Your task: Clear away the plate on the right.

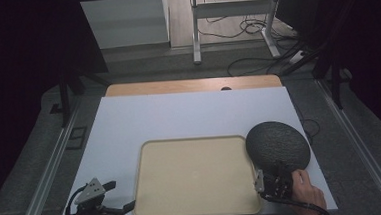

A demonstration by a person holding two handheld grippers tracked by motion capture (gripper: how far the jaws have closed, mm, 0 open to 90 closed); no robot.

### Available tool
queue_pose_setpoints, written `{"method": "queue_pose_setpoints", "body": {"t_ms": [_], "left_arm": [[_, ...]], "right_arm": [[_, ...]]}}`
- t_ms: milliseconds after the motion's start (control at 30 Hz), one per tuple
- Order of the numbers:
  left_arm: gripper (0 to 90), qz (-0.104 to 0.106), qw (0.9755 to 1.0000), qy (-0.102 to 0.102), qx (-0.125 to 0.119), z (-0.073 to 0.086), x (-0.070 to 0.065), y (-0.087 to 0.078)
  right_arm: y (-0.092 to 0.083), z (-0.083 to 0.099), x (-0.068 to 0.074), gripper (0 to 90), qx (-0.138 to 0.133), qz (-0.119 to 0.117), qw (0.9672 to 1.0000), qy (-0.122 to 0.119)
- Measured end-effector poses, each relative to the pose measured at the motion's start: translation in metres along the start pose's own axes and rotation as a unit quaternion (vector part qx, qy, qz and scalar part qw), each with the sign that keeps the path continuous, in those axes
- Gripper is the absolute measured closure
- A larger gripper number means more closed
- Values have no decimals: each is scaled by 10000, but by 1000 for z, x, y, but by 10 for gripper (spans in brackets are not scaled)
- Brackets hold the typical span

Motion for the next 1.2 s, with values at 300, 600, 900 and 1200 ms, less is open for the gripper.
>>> {"method": "queue_pose_setpoints", "body": {"t_ms": [300,600,900,1200], "left_arm": [[10,19,10000,-3,-28,0,0,-1],[10,37,10000,10,-32,0,0,-1],[10,53,10000,1,-42,0,0,-1],[10,63,10000,-29,-71,0,1,-2]], "right_arm": [[4,-4,12,789,20,266,9966,-783],[-4,-5,3,855,-164,524,9961,-686],[-11,-1,-7,826,-353,622,9958,-564],[-20,-7,-12,824,-660,601,9942,-594]]}}
Point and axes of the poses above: each handheld gripper's, and its own axes: y roughly forward along the jaws, z roughly out of its underside, x roughly to its left, the point moved 6 cm from there along y, roughly forward along the jaws, and after that the axes turned 4 degrees about x, right-handed, at the moved point
